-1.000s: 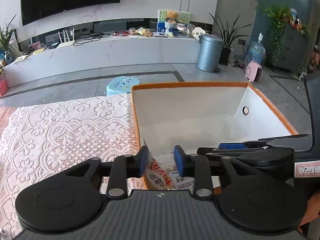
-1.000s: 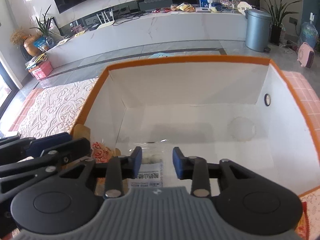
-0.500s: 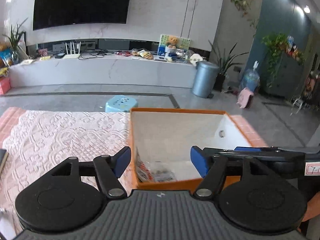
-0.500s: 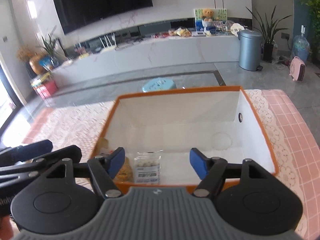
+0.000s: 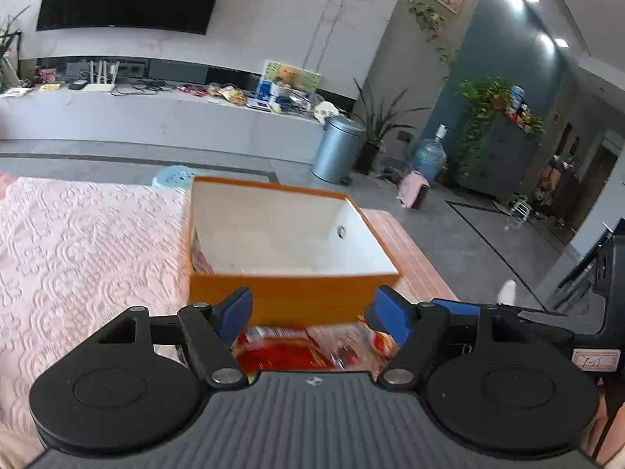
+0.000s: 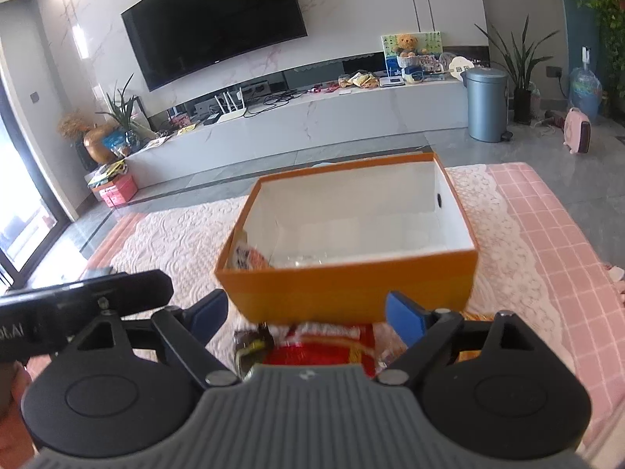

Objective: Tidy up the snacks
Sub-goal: 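Withdraw both tools from the box back toward the remaining snacks, then grasp the green sausage stick with the left gripper while the right tool approaches the red meat packet, then grasp the red braised-meat packet with the right gripper while the left tool lifts the sausage, then carry the sausage with the left tool while the right tool carries the meat packet into the box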

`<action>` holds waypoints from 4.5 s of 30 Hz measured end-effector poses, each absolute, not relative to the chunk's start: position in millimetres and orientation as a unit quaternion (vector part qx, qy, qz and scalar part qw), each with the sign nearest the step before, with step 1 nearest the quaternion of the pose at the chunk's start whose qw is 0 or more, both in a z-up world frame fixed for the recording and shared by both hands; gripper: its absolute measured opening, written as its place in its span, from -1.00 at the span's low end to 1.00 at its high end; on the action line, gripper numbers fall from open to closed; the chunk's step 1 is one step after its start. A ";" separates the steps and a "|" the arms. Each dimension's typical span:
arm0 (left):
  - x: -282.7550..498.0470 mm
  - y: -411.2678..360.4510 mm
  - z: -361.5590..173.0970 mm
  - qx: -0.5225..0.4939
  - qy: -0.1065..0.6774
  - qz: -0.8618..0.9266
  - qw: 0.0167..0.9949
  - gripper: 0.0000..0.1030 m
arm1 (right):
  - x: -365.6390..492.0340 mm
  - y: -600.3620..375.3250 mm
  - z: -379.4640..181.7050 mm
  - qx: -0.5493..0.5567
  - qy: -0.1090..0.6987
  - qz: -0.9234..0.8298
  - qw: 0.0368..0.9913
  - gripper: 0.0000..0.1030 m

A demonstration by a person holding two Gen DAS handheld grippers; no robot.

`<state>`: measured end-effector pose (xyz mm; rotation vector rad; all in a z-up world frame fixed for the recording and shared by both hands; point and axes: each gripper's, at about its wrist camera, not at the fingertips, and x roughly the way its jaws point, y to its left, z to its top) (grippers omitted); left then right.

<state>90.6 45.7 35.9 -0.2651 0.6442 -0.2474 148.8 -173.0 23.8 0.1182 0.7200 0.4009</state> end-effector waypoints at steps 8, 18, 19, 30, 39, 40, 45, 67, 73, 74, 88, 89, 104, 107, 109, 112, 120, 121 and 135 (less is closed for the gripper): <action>67.0 36.5 6.8 -0.121 0.334 -0.134 0.925 0.64 | 101.1 -192.7 -2.7 0.018 0.361 0.177 0.915 0.75; 48.3 18.2 -48.2 -0.117 0.343 -0.126 0.923 0.52 | 77.5 -222.7 -50.6 0.019 0.385 0.152 0.910 0.74; 49.2 15.1 -54.7 -0.114 0.348 -0.121 0.923 0.50 | 77.7 -224.8 -56.7 0.017 0.392 0.149 0.908 0.74; 49.5 -4.1 -92.2 -0.077 0.375 -0.109 0.917 0.41 | 96.0 -242.8 -99.4 -0.029 0.428 0.082 0.899 0.62; 71.4 -14.7 -110.0 -0.116 0.426 -0.148 0.885 0.53 | 110.6 -263.8 -117.2 -0.007 0.446 0.061 0.893 0.49; 74.7 -16.6 -111.8 -0.120 0.431 -0.149 0.882 0.53 | 111.9 -263.6 -118.0 -0.006 0.444 0.064 0.894 0.48; 94.4 -30.2 -120.1 -0.125 0.453 -0.145 0.871 0.33 | 117.2 -264.4 -117.3 0.008 0.428 0.075 0.900 0.35; 128.3 -64.1 -141.3 -0.047 0.482 -0.144 0.863 -0.47 | 172.0 -257.6 -130.4 0.022 0.421 0.053 0.905 0.52; 126.7 -58.7 -141.0 -0.045 0.475 -0.138 0.868 -0.50 | 183.7 -257.3 -142.0 0.036 0.444 0.035 0.895 0.65; 125.6 -57.1 -139.9 -0.043 0.472 -0.137 0.870 -0.50 | 185.3 -257.2 -143.8 0.038 0.447 0.033 0.893 0.65; 115.9 -35.7 -123.8 -0.069 0.455 -0.121 0.879 -0.53 | 184.6 -234.6 -157.1 -0.019 0.439 0.026 0.898 0.35; 115.2 -34.5 -122.3 -0.071 0.454 -0.121 0.880 -0.53 | 182.8 -234.6 -156.1 -0.016 0.435 0.028 0.900 0.19; 103.7 -14.2 -104.7 -0.098 0.433 -0.104 0.890 -0.53 | 145.5 -231.3 -142.4 0.004 0.449 0.050 0.892 0.09; 100.3 -10.6 -100.7 -0.103 0.429 -0.103 0.892 -0.53 | 137.5 -228.8 -137.4 0.013 0.454 0.067 0.889 0.08; 98.6 -8.6 -98.8 -0.104 0.426 -0.101 0.893 -0.53 | 132.5 -226.0 -133.2 0.015 0.454 0.081 0.887 0.08; 96.6 -4.3 -97.5 -0.106 0.423 -0.098 0.895 -0.53 | 123.4 -220.3 -125.0 0.022 0.452 0.107 0.885 0.08; 88.3 7.4 -88.4 -0.118 0.405 -0.095 0.902 -0.53 | 106.5 -207.3 -101.6 0.012 0.421 0.139 0.896 0.08; 87.4 8.0 -86.5 -0.120 0.401 -0.095 0.903 -0.53 | 104.6 -206.8 -97.7 0.013 0.418 0.141 0.897 0.08; 102.5 29.4 -40.2 -0.132 0.336 -0.093 0.928 -0.53 | 109.0 -189.3 -48.5 -0.004 0.360 0.171 0.917 0.08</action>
